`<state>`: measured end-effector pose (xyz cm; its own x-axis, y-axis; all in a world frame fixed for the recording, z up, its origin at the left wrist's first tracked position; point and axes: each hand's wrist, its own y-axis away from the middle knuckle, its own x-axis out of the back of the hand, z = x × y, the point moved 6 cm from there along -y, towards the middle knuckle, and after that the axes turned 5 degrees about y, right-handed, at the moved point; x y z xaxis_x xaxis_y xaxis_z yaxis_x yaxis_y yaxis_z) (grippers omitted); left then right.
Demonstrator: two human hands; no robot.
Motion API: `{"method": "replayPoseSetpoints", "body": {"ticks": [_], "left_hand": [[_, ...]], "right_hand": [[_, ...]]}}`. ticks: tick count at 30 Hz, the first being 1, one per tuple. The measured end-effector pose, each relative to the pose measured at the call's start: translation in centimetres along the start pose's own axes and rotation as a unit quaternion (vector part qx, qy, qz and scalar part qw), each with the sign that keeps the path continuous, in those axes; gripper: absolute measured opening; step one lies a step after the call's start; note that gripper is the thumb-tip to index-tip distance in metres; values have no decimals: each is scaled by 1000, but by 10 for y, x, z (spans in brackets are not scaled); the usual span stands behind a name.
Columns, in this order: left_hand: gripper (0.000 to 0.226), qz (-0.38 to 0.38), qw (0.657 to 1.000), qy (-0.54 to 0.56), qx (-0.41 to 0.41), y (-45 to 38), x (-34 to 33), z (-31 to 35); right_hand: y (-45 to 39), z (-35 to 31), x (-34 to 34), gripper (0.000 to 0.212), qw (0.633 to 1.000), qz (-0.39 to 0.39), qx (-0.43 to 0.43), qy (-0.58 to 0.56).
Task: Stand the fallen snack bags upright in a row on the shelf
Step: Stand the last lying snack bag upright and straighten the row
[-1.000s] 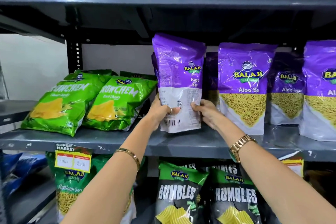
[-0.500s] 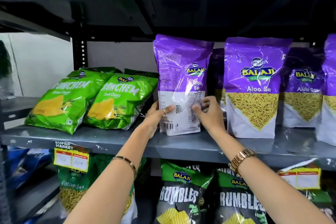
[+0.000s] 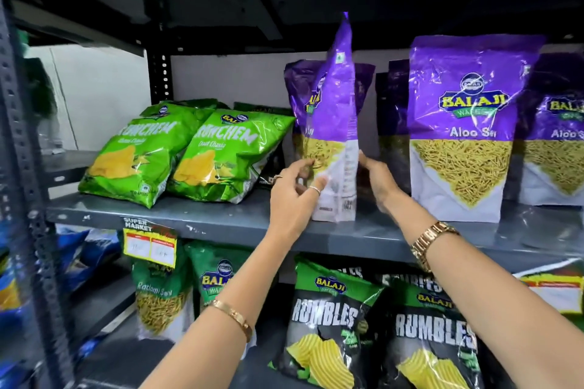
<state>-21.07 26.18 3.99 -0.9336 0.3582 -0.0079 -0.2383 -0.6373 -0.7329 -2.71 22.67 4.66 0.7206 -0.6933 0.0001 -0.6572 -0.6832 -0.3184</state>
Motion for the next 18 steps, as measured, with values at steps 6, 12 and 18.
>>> {"method": "replayPoseSetpoints", "body": {"ticks": [6,12,18], "left_hand": [[33,-19,1000,1,-11,5,-17,6],[30,90,979,90,159,-36,0,-22],[55,-165,930,140,297,-43,-23,-61]], "right_hand": [[1,0,-8,48,999,-45,0,-25],[19,-21,19,26,973,109,202,36],[25,-24,4,60,955,7,260,145]]}}
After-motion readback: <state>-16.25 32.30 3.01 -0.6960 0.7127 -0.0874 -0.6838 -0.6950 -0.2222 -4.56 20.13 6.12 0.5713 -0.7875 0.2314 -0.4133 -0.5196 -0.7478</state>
